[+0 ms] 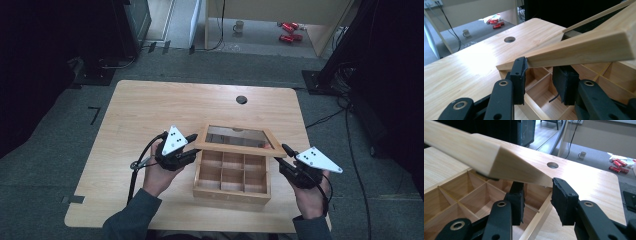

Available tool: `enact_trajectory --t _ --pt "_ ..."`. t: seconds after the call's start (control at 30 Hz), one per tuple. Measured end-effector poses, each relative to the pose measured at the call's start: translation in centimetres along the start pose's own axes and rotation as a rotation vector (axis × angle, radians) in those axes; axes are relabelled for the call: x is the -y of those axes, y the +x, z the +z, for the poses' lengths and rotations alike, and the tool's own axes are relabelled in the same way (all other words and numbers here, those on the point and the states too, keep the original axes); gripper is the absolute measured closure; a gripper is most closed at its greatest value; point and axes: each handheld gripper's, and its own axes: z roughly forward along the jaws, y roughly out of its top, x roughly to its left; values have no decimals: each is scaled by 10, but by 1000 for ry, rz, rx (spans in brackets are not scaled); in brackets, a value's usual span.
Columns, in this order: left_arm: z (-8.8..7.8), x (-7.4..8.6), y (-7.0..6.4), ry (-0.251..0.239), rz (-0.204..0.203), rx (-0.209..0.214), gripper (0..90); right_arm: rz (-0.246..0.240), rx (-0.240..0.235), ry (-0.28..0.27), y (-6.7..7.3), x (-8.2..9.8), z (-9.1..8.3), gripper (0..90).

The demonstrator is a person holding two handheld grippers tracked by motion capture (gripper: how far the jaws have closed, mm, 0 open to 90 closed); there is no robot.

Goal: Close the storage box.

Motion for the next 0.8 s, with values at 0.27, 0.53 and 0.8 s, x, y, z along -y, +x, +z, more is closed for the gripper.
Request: enact_trajectory --t 0.27,0.53,0.8 --pt "-4 9 -6 9 8 10 621 11 -9 13 4 11 -3 627" --pt "-7 17 -14 18 12 16 558 21 -15 25 7 20 -4 622" --pt "-14 25 -25 -4 4 43 444 27 -16 33 9 26 -5 615"
